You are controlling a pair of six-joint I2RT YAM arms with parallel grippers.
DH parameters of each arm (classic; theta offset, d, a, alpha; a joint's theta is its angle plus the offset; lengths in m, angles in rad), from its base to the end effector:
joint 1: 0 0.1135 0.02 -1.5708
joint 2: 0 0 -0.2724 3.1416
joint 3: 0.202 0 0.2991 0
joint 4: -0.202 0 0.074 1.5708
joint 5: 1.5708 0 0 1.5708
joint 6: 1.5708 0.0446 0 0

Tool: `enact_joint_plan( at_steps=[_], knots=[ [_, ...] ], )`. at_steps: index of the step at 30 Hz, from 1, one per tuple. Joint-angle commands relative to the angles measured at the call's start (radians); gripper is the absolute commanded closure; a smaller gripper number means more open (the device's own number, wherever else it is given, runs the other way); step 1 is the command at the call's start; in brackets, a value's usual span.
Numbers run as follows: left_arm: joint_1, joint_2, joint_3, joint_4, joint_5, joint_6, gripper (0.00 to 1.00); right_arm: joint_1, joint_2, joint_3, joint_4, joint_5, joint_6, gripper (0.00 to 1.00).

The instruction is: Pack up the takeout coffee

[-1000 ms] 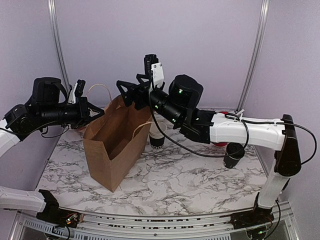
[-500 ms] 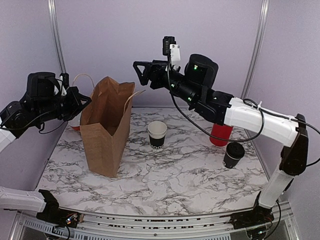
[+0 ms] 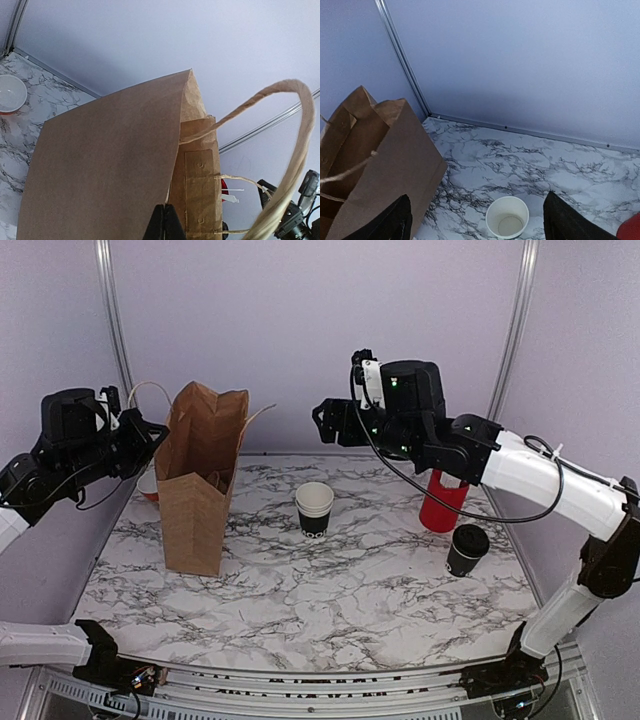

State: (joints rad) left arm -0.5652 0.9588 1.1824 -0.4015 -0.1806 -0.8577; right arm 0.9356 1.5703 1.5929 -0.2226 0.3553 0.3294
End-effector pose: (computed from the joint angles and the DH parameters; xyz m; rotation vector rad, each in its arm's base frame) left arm 0.2170 -0.1282 0.4391 -0.4026 1.7850 -0.8711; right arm 0.2646 0.3329 0.4295 -0.2817 1.7755 0.6021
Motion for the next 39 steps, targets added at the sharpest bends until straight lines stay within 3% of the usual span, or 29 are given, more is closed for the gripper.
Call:
enact_joint_plan(
  at_steps=[1,7,18,27,39],
  knots=[
    [0.024,-0.054,-0.045,0.118,0.012,-0.067,1.0,0.002,-0.037,0.029,-0.296,0.123,0.127,0.12],
    [0.054,-0.035,-0.057,0.158,0.134,-0.115,1.0,-0.032,-0.104,-0.027,-0.523,0.165,0.23,0.11],
    [0.067,-0.042,-0.17,0.218,0.218,-0.148,1.0,-0.272,-0.209,-0.173,-0.774,0.071,0.231,0.12],
    [0.08,-0.06,-0.218,0.239,0.2,-0.128,1.0,-0.415,-0.332,-0.335,-0.78,0.019,0.23,0.12],
    [0.081,-0.066,-0.222,0.243,0.195,-0.121,1.0,-0.549,-0.37,-0.438,-0.792,-0.009,0.191,0.12]
  ],
)
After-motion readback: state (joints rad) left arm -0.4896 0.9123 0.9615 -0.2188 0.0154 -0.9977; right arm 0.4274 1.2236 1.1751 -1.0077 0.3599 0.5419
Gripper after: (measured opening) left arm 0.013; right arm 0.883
